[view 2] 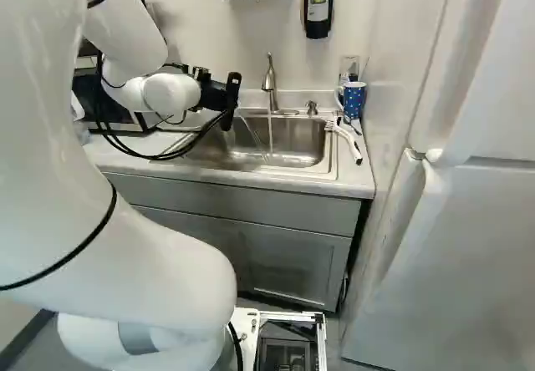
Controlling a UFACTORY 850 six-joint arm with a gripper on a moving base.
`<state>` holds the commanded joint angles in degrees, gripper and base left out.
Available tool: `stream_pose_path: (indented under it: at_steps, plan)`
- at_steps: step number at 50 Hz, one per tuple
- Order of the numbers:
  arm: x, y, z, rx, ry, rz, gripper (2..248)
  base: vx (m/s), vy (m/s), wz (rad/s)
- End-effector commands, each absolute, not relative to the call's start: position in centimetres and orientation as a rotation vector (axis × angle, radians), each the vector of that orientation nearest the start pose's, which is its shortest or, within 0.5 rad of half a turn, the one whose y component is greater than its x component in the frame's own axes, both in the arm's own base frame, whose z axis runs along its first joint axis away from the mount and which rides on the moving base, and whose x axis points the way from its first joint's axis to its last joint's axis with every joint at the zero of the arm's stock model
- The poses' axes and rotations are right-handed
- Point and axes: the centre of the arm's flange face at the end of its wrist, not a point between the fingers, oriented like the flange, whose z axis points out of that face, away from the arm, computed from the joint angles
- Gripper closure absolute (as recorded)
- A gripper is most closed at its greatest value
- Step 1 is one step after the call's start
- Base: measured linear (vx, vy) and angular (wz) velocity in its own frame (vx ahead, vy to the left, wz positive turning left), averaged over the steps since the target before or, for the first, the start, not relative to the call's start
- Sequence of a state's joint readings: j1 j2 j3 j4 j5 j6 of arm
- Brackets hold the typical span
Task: Rinse the cup and place it in the tray
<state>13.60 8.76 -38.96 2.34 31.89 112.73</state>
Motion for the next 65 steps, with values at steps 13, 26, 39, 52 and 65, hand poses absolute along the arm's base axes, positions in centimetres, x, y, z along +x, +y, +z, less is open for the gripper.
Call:
stream_pose_path:
  at_steps: [13, 26, 39, 52, 65]
  plan:
    - [43.32, 10.28, 55.76, -1.132, 1.402, -0.672, 126, 0.0, 0.0, 0.0]
    - [43.32, 10.28, 55.76, -1.132, 1.402, -0.672, 126, 0.0, 0.0, 0.0]
    - [43.32, 10.28, 55.76, -1.192, 1.363, -0.727, 126, 0.0, 0.0, 0.0]
    - [43.32, 10.28, 55.76, -1.292, 1.293, -0.821, 126, 0.0, 0.0, 0.0]
    - [43.32, 10.28, 55.76, -1.391, 1.214, -0.916, 126, 0.0, 0.0, 0.0]
